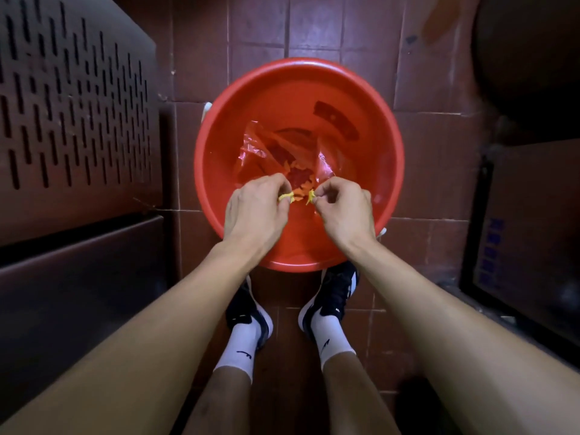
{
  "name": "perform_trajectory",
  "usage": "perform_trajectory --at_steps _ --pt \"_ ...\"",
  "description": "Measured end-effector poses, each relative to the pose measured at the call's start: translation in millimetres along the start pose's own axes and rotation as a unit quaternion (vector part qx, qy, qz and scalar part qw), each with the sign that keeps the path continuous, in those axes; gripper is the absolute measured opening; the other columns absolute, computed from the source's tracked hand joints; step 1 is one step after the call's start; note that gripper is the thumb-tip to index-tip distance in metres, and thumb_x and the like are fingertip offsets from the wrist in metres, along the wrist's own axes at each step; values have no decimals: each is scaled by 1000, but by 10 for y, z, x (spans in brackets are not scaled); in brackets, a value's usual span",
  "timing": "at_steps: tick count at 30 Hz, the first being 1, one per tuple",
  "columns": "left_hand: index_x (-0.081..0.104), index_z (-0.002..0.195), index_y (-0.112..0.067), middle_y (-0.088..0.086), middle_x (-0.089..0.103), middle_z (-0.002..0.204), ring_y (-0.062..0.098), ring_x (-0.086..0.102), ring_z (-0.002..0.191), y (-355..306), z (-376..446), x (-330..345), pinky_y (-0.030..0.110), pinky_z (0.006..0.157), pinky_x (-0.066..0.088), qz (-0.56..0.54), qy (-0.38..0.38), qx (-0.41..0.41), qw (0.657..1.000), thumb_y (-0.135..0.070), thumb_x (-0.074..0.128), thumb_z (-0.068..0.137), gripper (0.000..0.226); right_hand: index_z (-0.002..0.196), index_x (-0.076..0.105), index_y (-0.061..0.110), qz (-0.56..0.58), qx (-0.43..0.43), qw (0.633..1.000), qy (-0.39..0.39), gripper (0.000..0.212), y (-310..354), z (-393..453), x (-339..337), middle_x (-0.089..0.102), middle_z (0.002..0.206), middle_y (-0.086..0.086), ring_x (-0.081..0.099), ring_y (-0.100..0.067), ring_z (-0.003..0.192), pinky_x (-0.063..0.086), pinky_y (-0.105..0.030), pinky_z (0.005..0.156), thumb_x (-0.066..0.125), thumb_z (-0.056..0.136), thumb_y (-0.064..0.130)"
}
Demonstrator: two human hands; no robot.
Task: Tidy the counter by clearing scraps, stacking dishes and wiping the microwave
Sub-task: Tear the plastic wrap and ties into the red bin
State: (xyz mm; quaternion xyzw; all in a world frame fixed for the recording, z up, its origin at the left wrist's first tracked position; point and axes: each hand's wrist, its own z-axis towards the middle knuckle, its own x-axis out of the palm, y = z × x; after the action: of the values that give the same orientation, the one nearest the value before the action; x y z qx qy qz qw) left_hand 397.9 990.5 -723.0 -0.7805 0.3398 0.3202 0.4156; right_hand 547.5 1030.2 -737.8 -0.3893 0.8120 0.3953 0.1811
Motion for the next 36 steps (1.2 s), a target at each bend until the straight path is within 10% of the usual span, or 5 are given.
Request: perform_trajectory --at_steps 22,36 --pt "58 122 -27 -3 63 118 24 55 114 8 -314 -780 44 97 45 66 91 45 993 -38 51 97 28 134 58 29 -145 -39 983 102 39 450 -467 -327 61 135 -3 52 -27 128 43 -37 104 55 94 26" --pt "50 137 -25 2 58 134 27 51 122 -609 -1123 -2661 49 100 41 169 140 86 972 -41 45 100 41 128 59 21 -330 -135 930 94 38 1874 -1957 -1478 62 129 -4 59 -32 115 49 -47 93 53 91 21"
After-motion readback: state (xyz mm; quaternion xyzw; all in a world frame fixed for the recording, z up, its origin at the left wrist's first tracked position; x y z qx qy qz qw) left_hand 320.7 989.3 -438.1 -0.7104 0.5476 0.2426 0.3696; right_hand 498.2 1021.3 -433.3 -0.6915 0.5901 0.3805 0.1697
